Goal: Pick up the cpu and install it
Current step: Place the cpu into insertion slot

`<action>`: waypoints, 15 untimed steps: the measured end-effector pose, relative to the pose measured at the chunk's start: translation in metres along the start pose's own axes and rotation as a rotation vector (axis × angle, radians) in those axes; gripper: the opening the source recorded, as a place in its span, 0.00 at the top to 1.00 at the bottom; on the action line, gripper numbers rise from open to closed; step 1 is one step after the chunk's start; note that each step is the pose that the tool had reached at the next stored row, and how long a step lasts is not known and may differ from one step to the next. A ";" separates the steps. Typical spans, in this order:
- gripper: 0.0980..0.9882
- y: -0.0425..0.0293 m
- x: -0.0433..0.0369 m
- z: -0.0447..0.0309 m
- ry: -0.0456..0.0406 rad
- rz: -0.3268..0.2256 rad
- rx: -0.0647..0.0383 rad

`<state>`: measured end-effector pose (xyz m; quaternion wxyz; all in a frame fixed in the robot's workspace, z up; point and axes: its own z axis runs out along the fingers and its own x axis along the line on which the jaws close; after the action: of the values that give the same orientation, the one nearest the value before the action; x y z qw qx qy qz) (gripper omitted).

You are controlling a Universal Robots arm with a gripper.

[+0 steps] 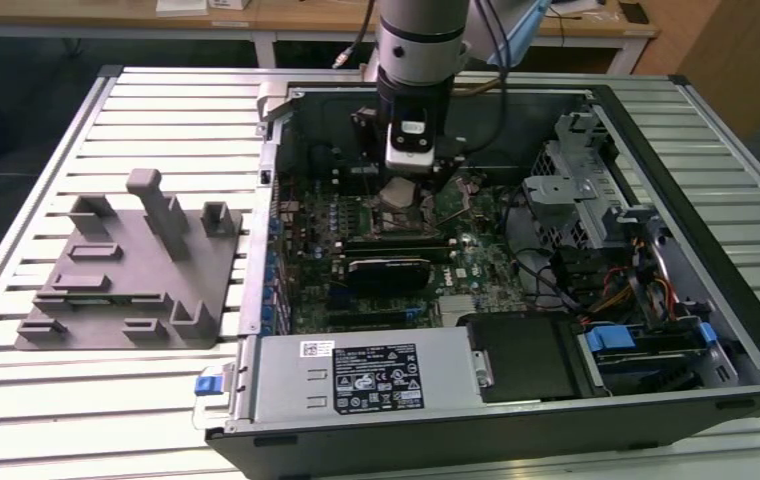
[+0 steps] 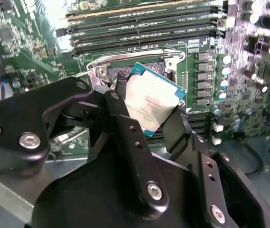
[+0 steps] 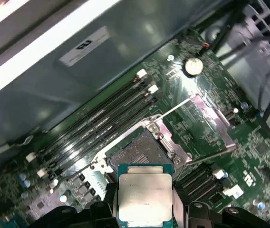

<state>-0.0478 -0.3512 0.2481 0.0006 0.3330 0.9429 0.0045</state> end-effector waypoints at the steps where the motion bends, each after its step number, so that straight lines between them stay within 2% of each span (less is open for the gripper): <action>1: 0.50 0.0000 0.0000 0.0001 -0.0002 0.018 0.000; 14: 0.50 0.0000 0.0000 0.0013 -0.0022 0.255 0.000; 15: 0.50 0.0000 0.0000 0.0015 -0.0026 0.291 -0.001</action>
<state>-0.0477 -0.3512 0.2466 0.0012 0.4660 0.8848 0.0044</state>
